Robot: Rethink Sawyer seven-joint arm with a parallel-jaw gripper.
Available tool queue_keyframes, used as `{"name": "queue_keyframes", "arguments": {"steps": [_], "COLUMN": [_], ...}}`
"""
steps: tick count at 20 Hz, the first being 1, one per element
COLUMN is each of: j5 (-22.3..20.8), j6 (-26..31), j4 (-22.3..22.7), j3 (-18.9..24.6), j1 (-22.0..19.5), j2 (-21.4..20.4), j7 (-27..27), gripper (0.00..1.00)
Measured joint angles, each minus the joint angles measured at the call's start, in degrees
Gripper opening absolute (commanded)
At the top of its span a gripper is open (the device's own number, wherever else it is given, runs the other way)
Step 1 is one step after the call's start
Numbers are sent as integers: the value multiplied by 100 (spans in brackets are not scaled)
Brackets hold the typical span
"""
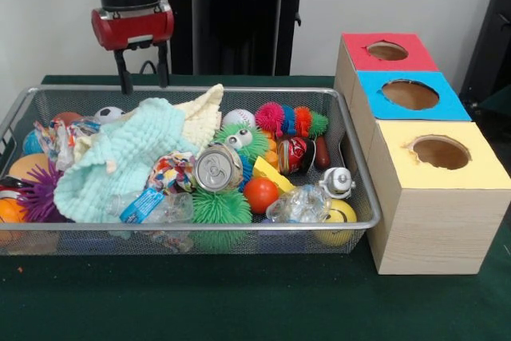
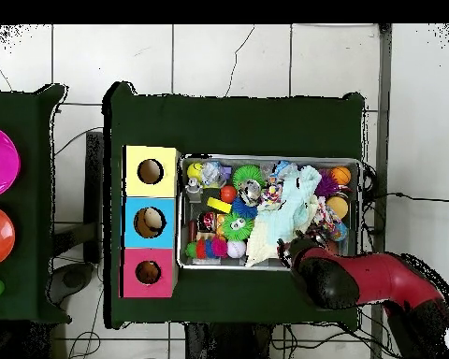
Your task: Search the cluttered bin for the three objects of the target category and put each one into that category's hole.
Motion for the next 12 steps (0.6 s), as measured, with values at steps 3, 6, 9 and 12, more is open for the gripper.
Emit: {"name": "queue_keyframes", "arguments": {"steps": [3,6,9,12], "j5": [-45,-197,-350,-493], "j6": [-65,-288,-494,-706], "j4": [-54,-225,-384,-517], "j3": [-26,-62,-67,-71], "j1": [50,172,253,299], "j2": [138,548,907,1271], "j7": [0,0,0,0], "gripper": [100,100,100,100]}}
